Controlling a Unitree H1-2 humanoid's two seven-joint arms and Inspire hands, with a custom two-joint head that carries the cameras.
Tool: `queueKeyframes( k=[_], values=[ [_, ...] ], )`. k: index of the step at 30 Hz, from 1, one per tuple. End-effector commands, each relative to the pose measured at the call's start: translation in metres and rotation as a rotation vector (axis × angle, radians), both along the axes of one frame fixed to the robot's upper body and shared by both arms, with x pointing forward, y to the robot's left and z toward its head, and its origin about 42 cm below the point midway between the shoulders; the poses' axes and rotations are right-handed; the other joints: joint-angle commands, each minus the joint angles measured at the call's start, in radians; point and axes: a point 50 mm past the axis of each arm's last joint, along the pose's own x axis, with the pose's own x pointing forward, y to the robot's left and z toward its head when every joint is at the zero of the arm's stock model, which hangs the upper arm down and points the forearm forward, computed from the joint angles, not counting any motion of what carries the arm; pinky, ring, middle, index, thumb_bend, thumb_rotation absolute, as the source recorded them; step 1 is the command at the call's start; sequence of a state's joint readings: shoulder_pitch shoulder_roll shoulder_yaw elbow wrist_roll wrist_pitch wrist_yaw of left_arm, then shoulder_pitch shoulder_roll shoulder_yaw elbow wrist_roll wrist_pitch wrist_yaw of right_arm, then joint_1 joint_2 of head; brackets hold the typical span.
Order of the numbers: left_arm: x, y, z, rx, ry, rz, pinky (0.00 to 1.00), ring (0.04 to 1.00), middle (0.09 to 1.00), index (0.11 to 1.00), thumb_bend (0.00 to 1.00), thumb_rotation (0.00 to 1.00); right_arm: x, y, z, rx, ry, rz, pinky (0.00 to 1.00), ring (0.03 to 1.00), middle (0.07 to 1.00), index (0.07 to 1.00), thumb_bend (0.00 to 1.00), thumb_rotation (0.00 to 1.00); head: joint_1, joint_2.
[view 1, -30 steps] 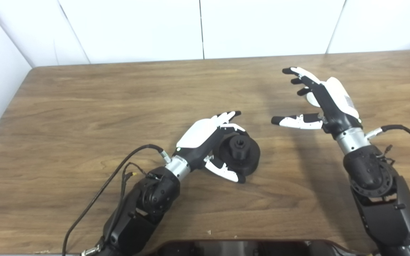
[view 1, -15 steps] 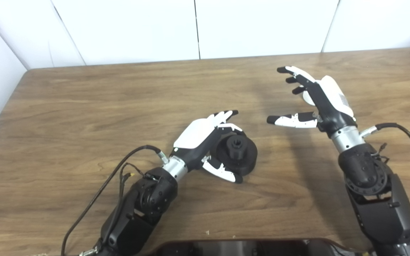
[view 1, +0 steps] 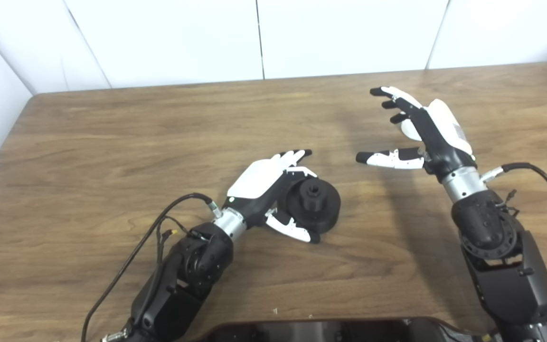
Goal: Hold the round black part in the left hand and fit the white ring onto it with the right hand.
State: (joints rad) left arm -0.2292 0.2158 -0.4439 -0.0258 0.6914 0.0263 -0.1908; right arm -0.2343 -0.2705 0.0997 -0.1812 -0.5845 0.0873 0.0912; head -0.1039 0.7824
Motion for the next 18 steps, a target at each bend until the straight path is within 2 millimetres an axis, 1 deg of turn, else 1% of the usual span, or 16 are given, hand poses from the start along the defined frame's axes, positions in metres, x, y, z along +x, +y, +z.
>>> queueKeyframes(
  k=[1,3,6,12,14,15,16,18],
  values=[
    [0.008,0.015,0.005,0.046,-0.043,0.033,1.00,1.000,1.000,0.635,1.00,0.28,0.007,-0.009,0.030,-0.061,-0.121,-0.052,0.72,0.851,0.898,0.826,0.83,0.41,-0.026,-0.004],
    [0.007,0.019,0.005,0.047,-0.043,0.036,1.00,1.000,1.000,0.633,1.00,0.28,0.009,-0.015,0.032,-0.087,-0.121,-0.083,0.72,0.857,0.904,0.822,0.84,0.41,-0.059,-0.010],
    [0.007,0.023,0.004,0.050,-0.050,0.035,1.00,1.000,1.000,0.634,1.00,0.28,0.012,-0.024,0.037,-0.114,-0.121,-0.126,0.72,0.861,0.910,0.822,0.84,0.40,-0.082,-0.014],
    [0.009,0.025,0.002,0.053,-0.053,0.029,1.00,1.000,1.000,0.641,1.00,0.30,0.017,-0.041,0.046,-0.136,-0.115,-0.192,0.68,0.842,0.919,0.823,0.83,0.36,-0.087,-0.017],
    [0.009,0.024,0.003,0.051,-0.052,0.025,1.00,1.000,1.000,0.642,1.00,0.31,0.021,-0.052,0.048,-0.202,-0.123,-0.234,0.64,0.822,0.914,0.822,0.83,0.36,-0.084,-0.016],
    [0.009,0.024,0.003,0.052,-0.052,0.025,1.00,1.000,1.000,0.641,1.00,0.31,0.024,-0.057,0.049,-0.243,-0.116,-0.261,0.64,0.822,0.915,0.822,0.83,0.37,-0.084,-0.017],
    [0.009,0.024,0.003,0.051,-0.053,0.024,1.00,1.000,1.000,0.641,1.00,0.31,0.026,-0.062,0.050,-0.279,-0.100,-0.288,0.67,0.846,0.929,0.830,0.84,0.39,-0.085,-0.018],
    [0.009,0.024,0.004,0.047,-0.053,0.024,1.00,1.000,1.000,0.641,1.00,0.31,0.030,-0.068,0.052,-0.316,-0.069,-0.320,0.72,0.887,0.954,0.839,0.86,0.41,-0.083,-0.018]
  ],
)
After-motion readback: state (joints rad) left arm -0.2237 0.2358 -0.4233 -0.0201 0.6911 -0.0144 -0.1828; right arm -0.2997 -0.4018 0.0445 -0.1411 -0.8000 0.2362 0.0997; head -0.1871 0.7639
